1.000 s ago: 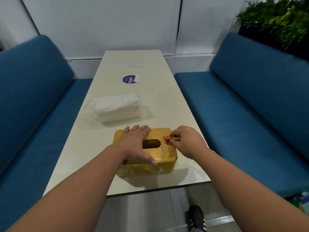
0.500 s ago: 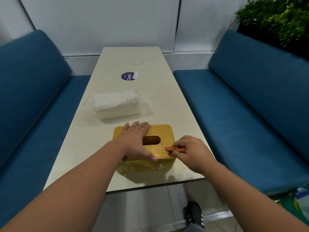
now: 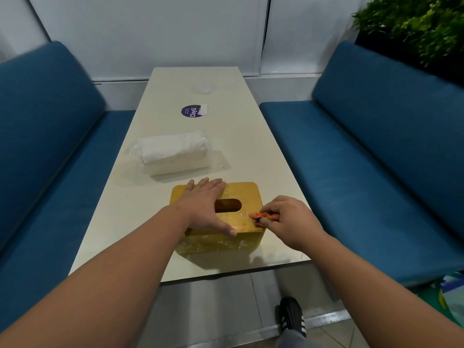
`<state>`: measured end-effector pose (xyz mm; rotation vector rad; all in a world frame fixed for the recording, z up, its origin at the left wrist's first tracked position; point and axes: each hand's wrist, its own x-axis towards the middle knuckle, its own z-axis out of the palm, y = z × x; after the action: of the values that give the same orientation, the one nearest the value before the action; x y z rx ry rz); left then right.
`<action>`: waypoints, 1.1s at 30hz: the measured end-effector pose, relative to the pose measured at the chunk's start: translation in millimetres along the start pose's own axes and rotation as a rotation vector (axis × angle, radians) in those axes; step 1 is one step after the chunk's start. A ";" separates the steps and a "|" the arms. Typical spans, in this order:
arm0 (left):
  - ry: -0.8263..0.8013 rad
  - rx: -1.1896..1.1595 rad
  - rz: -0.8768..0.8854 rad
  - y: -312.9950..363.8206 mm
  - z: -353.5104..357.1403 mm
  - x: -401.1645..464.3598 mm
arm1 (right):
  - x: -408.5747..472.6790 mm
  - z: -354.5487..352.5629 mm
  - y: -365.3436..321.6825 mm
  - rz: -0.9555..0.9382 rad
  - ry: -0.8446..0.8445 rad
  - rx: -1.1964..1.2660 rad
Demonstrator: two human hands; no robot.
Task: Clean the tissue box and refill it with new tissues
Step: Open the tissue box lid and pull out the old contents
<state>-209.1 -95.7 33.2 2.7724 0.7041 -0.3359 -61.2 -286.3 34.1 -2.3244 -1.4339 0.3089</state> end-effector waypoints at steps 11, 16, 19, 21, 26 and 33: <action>-0.095 0.044 0.026 1.8 -10.9 -1.5 | 14.7 16.3 -50.5 -0.162 0.010 -0.062; -0.094 0.038 0.034 0.5 -11.0 -3.6 | 5.9 20.3 -41.2 -0.149 -0.023 -0.080; -0.087 0.033 0.036 -1.0 -10.0 -3.3 | 0.7 6.7 -20.2 -0.091 -0.045 -0.111; -0.086 0.029 0.036 -1.3 -10.0 -3.0 | -0.1 2.0 -12.7 -0.059 -0.033 -0.136; -0.084 0.033 0.034 0.3 -9.8 -2.2 | 4.2 14.7 -42.7 -0.152 -0.039 -0.113; -0.089 0.031 0.031 -0.8 -9.9 -2.7 | 4.3 1.0 -26.1 -0.106 -0.087 -0.131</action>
<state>-210.2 -93.2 43.1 2.7744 0.6397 -0.4650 -80.6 -271.8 44.6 -2.3511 -1.6592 0.2973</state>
